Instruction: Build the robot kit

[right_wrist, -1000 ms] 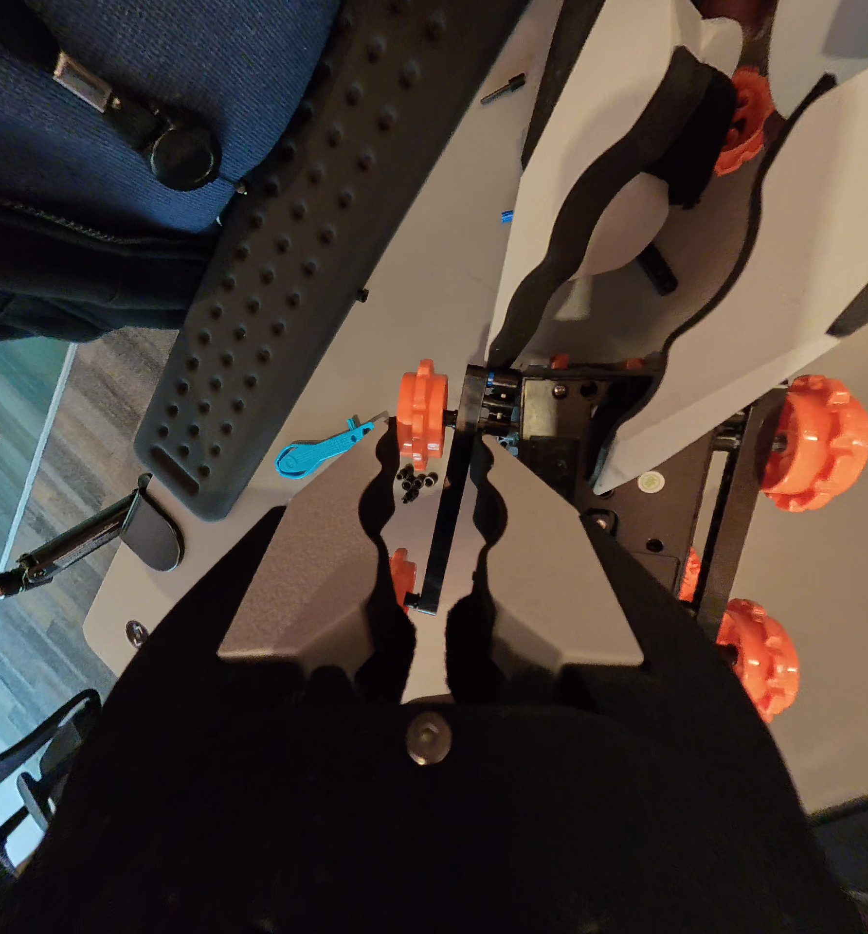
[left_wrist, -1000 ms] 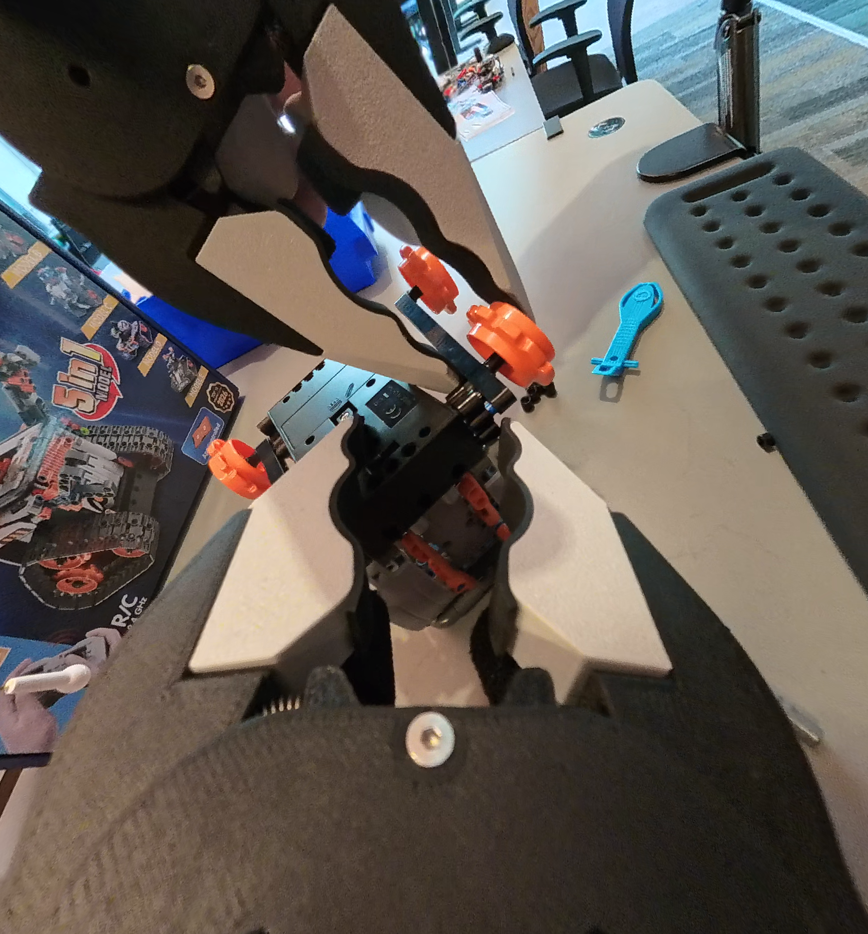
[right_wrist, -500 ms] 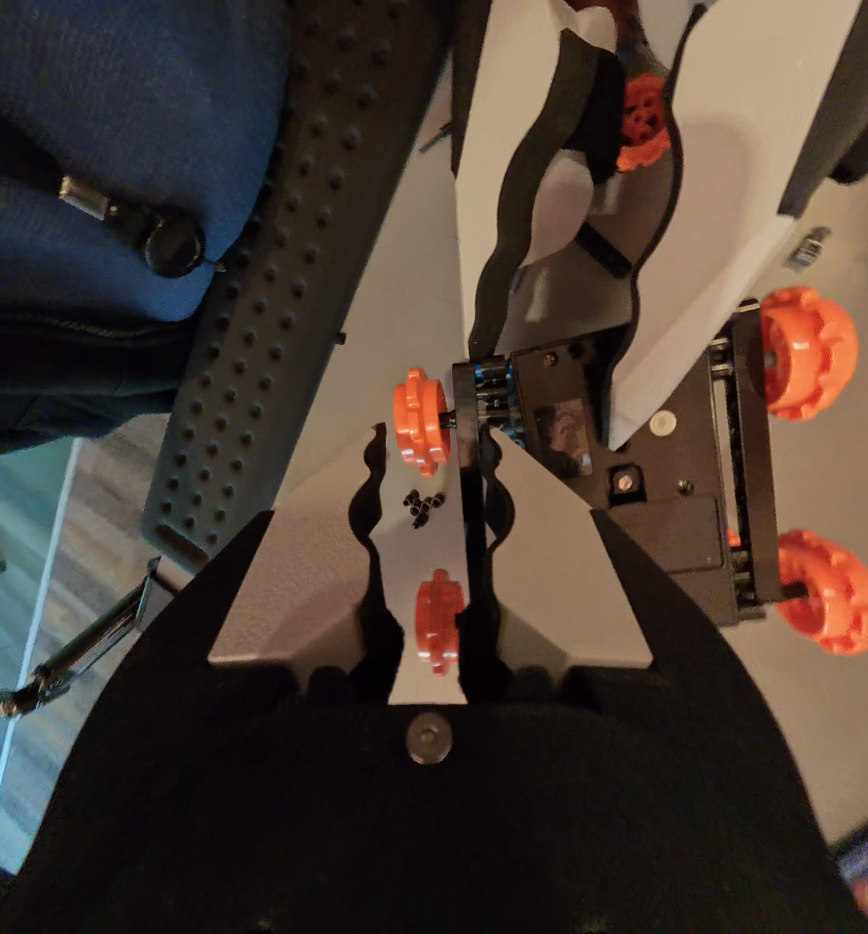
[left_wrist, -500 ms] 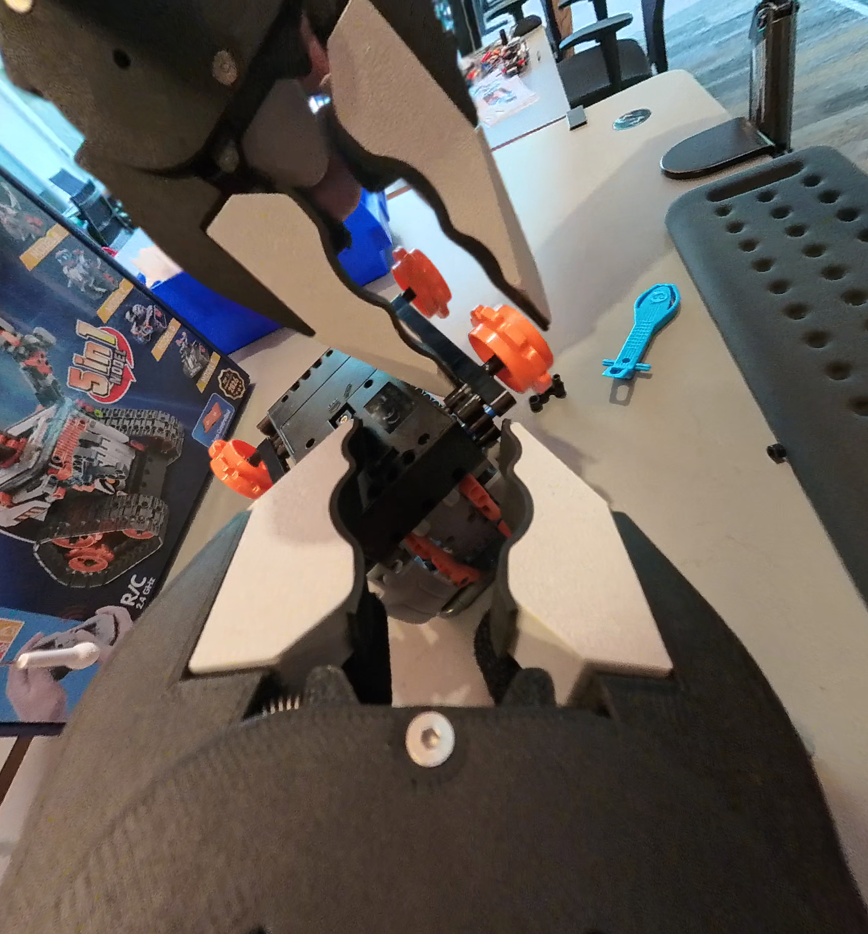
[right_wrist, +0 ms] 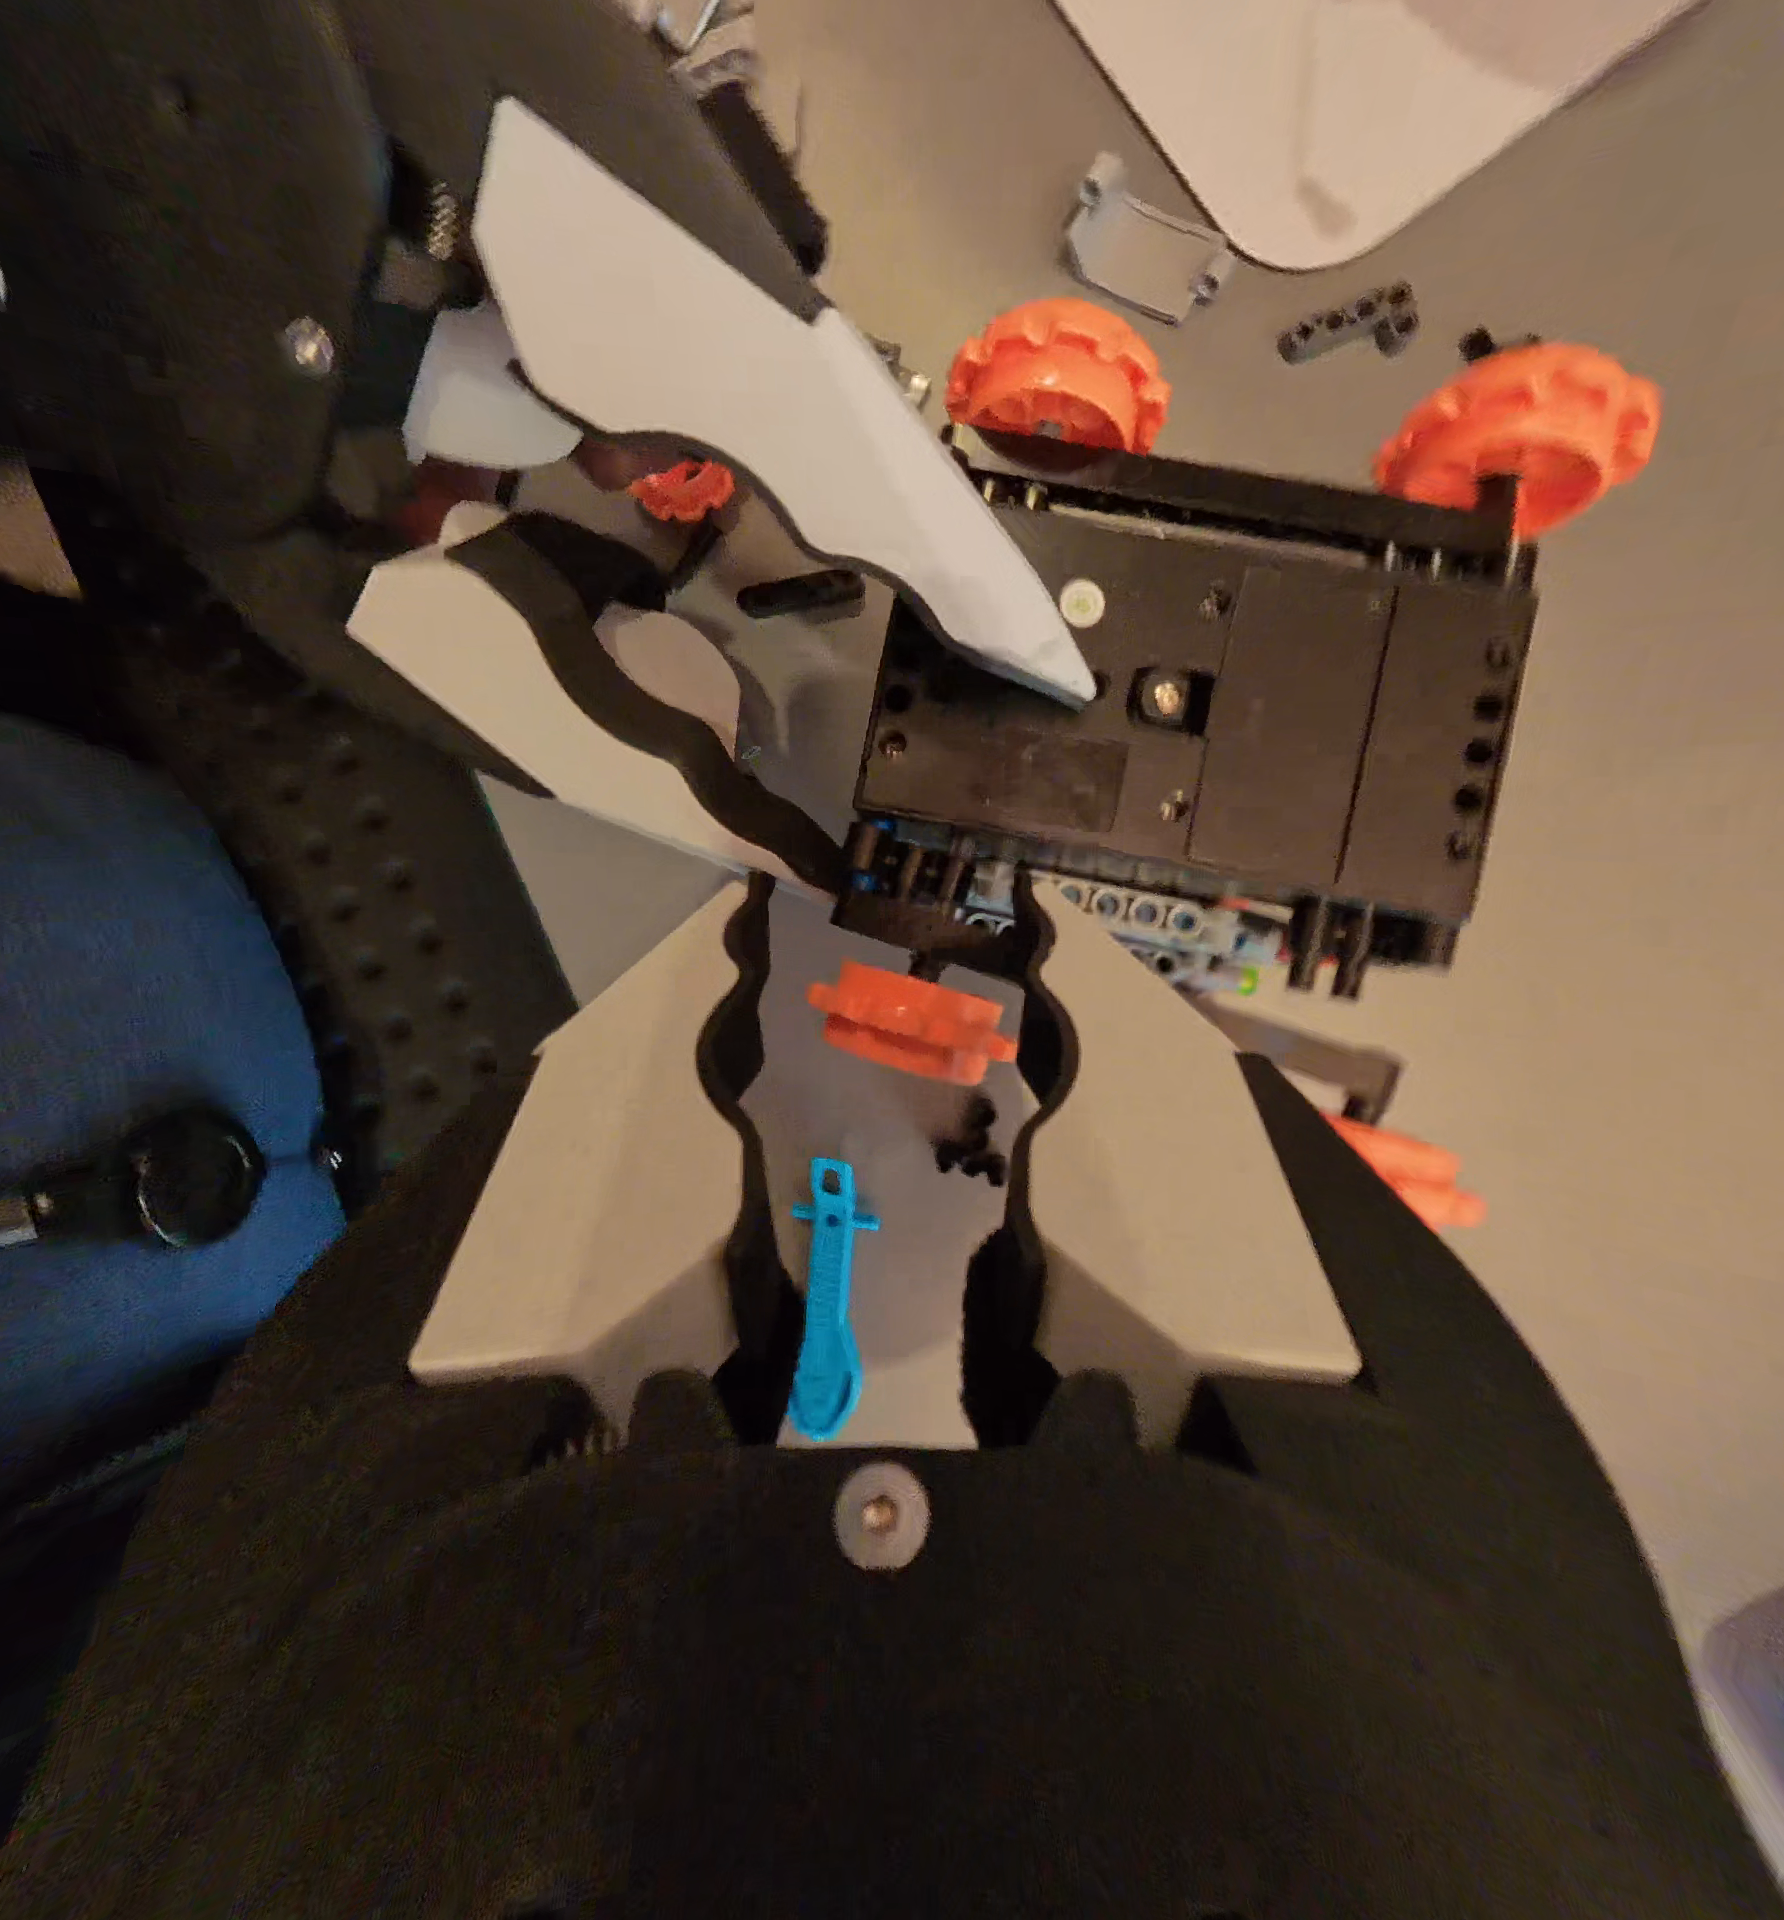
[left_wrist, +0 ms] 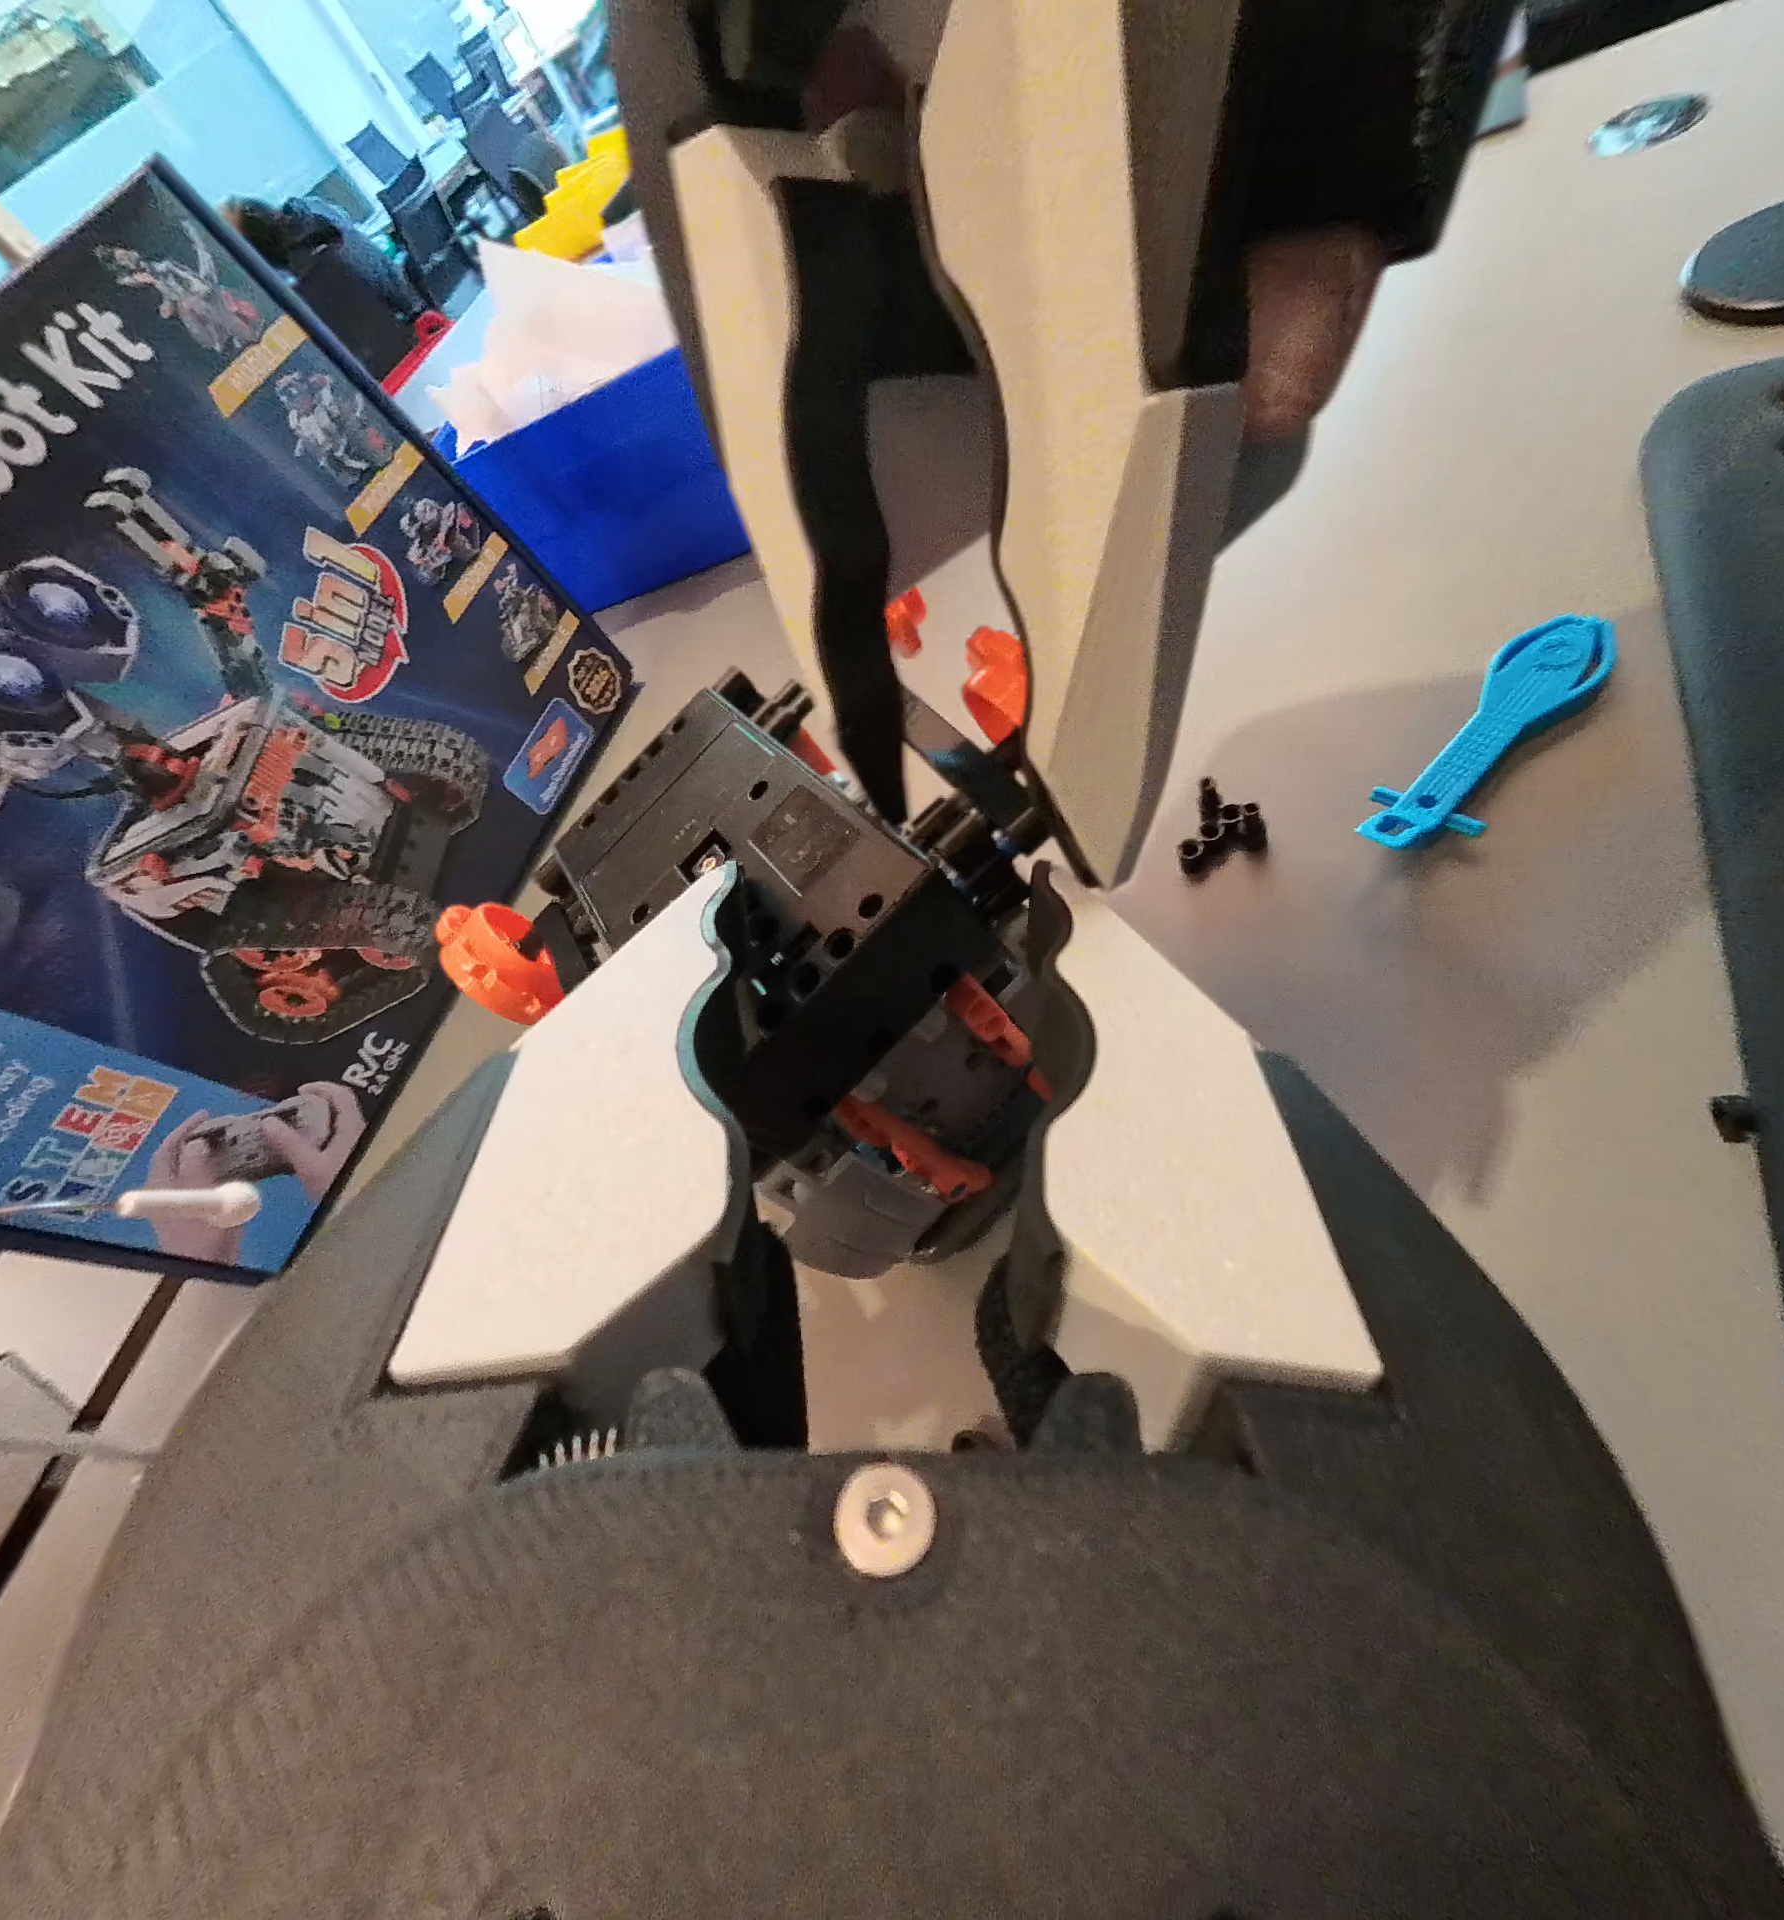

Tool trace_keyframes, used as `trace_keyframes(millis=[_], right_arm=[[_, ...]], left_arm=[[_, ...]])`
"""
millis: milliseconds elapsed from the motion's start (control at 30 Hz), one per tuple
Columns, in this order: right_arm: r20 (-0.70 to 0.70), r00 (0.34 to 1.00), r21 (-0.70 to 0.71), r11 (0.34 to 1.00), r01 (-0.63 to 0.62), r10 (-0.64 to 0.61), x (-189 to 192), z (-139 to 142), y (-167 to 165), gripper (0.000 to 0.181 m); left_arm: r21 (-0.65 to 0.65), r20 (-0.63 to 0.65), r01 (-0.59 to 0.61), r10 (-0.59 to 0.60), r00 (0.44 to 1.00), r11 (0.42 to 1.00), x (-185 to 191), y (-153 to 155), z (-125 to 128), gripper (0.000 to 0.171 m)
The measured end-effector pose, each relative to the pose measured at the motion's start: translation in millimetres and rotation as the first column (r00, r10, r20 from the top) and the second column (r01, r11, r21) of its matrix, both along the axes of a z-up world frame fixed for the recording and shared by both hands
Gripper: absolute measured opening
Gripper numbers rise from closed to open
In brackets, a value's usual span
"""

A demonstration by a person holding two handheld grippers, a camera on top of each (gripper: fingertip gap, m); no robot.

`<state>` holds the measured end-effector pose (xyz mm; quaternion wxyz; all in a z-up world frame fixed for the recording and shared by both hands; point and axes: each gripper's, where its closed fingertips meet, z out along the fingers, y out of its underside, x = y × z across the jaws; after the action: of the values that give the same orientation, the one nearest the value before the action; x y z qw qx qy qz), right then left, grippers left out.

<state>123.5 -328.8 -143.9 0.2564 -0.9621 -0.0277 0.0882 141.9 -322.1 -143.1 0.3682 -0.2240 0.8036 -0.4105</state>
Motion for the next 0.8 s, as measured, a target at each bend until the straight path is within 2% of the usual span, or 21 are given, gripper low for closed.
trace_keyframes(millis=[67,167,300,333,367,433,500,600,733,800], right_arm=[[-0.012,0.997,0.041,0.996,0.077,-0.076,2,0,-1,0.044],[-0.055,0.993,0.046,0.993,0.109,-0.107,0,-1,-6,0.037],[-0.105,0.99,0.065,0.993,0.097,-0.09,1,-2,-13,0.021],[-0.127,0.986,0.054,0.992,0.115,-0.107,5,-4,-15,0.034],[-0.136,0.983,0.055,0.99,0.129,-0.12,8,-5,-15,0.035],[-0.074,0.992,0.046,0.993,0.105,-0.101,6,-5,-15,0.035],[-0.032,0.995,0.025,0.996,0.091,-0.09,0,-5,-13,0.022],[0.03,0.986,0.049,0.986,0.16,-0.162,8,-3,-10,0.025],[-0.021,0.977,0.068,0.975,0.213,-0.212,7,-4,-12,0.022],[-0.047,0.971,0.084,0.968,0.238,-0.235,8,-3,-11,0.028]], left_arm=[[0.004,0.003,-0.023,0.023,1.0,1.0,2,1,0,0.054],[0.035,0.024,-0.015,0.015,1.0,0.999,2,-5,-1,0.054],[0.033,0.032,0.068,-0.069,0.997,0.997,-3,-13,-2,0.054],[0.019,0.018,0.09,-0.09,0.996,0.996,-5,-16,-2,0.056],[0.025,0.027,0.086,-0.087,0.996,0.996,-4,-16,-2,0.056],[0.015,0.018,0.094,-0.094,0.995,0.995,-4,-17,-2,0.057],[0.033,0.032,0.08,-0.081,0.996,0.996,-2,-17,-3,0.058],[0.022,0.052,0.029,-0.03,0.998,0.999,4,-11,-2,0.057],[0.033,0.069,0.034,-0.037,0.997,0.999,4,-15,-2,0.056],[0.033,0.07,0.056,-0.058,0.996,0.998,3,-19,-4,0.063]])
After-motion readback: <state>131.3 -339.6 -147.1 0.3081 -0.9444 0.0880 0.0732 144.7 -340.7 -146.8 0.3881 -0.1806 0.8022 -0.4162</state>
